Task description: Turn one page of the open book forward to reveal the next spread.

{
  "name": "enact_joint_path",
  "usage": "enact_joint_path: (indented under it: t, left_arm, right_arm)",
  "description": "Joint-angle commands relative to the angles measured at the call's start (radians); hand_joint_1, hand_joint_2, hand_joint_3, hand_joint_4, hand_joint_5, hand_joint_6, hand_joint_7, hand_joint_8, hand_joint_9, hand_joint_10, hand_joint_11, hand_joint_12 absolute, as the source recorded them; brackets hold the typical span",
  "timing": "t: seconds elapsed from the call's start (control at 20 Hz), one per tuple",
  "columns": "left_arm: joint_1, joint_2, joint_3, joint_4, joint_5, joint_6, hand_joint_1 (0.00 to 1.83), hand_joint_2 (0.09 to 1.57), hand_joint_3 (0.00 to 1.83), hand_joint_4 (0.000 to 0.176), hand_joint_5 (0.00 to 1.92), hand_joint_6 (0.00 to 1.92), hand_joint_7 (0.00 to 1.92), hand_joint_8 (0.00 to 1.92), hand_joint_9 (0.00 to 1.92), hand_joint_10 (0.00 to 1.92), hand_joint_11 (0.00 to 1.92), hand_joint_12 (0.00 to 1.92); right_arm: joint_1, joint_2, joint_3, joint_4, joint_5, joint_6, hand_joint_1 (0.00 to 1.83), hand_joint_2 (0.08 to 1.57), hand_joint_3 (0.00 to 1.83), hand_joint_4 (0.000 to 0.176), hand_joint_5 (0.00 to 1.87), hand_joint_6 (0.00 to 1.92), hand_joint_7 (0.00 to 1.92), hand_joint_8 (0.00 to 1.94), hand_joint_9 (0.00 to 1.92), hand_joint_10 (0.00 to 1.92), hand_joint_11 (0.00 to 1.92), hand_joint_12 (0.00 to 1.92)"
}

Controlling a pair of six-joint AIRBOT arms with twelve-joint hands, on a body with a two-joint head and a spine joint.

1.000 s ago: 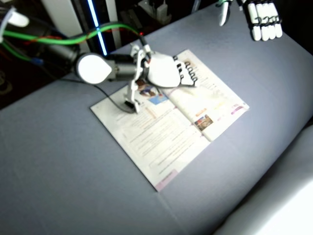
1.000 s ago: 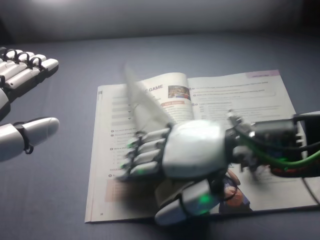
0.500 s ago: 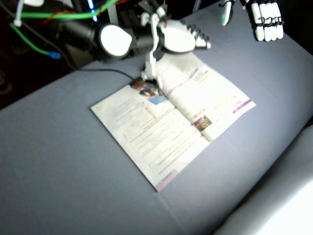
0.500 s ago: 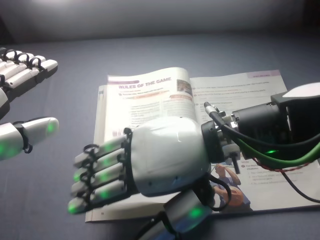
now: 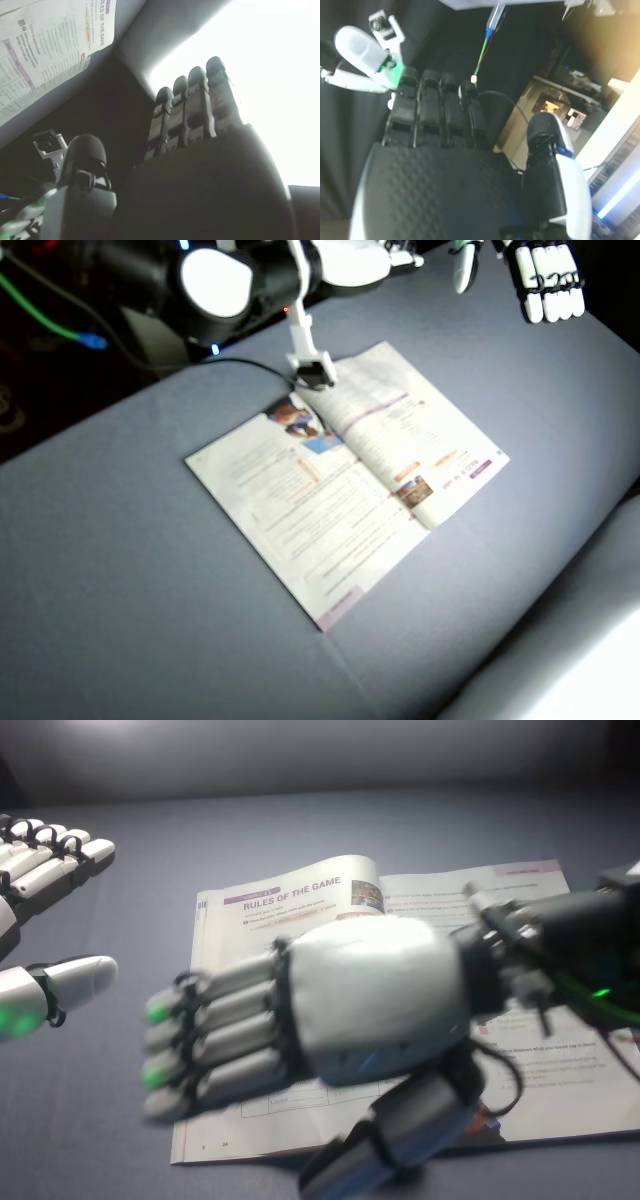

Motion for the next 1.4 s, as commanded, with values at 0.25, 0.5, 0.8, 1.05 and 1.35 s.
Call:
enact_joint_path:
  t: [0.25,0.5,0.8,1.05,1.35]
  left_arm:
    - [0.026,0.025,-0.017,-0.035,-0.160,-0.003,0.00,1.33,0.00,0.000,0.10,0.00,0.08,0.01,0.06,0.01,0.05,0.05]
    - [0.071,0.036,-0.045,-0.072,-0.237,-0.003,0.00,1.34,0.00,0.000,0.11,0.00,0.09,0.01,0.06,0.00,0.04,0.05]
    - [0.111,0.045,-0.073,-0.087,-0.325,-0.015,0.00,1.33,0.00,0.000,0.11,0.00,0.12,0.01,0.09,0.01,0.04,0.06]
    - [0.135,0.024,-0.086,-0.094,-0.443,-0.062,0.00,1.32,0.00,0.038,0.09,0.00,0.04,0.00,0.00,0.00,0.00,0.00]
    - [0.154,0.009,-0.088,-0.094,-0.519,-0.123,0.00,1.37,0.01,0.000,0.12,0.00,0.11,0.01,0.06,0.01,0.02,0.01]
  right_arm:
    - [-0.043,0.158,0.003,0.280,0.077,-0.010,0.00,1.32,0.01,0.000,0.22,0.01,0.23,0.02,0.17,0.01,0.07,0.03]
    - [-0.238,0.280,-0.006,0.703,0.175,-0.184,0.00,1.33,0.00,0.000,0.12,0.00,0.07,0.00,0.06,0.01,0.11,0.06]
    - [-0.486,0.419,-0.072,1.108,0.367,-0.363,0.00,1.25,0.00,0.000,0.18,0.00,0.13,0.00,0.10,0.00,0.07,0.28]
    - [-0.688,0.473,-0.126,1.339,0.592,-0.407,0.00,1.29,0.01,0.000,0.18,0.00,0.15,0.01,0.08,0.01,0.00,0.18]
    - [-0.878,0.494,-0.173,1.517,0.818,-0.407,0.00,1.33,0.01,0.000,0.15,0.00,0.14,0.00,0.09,0.00,0.02,0.08]
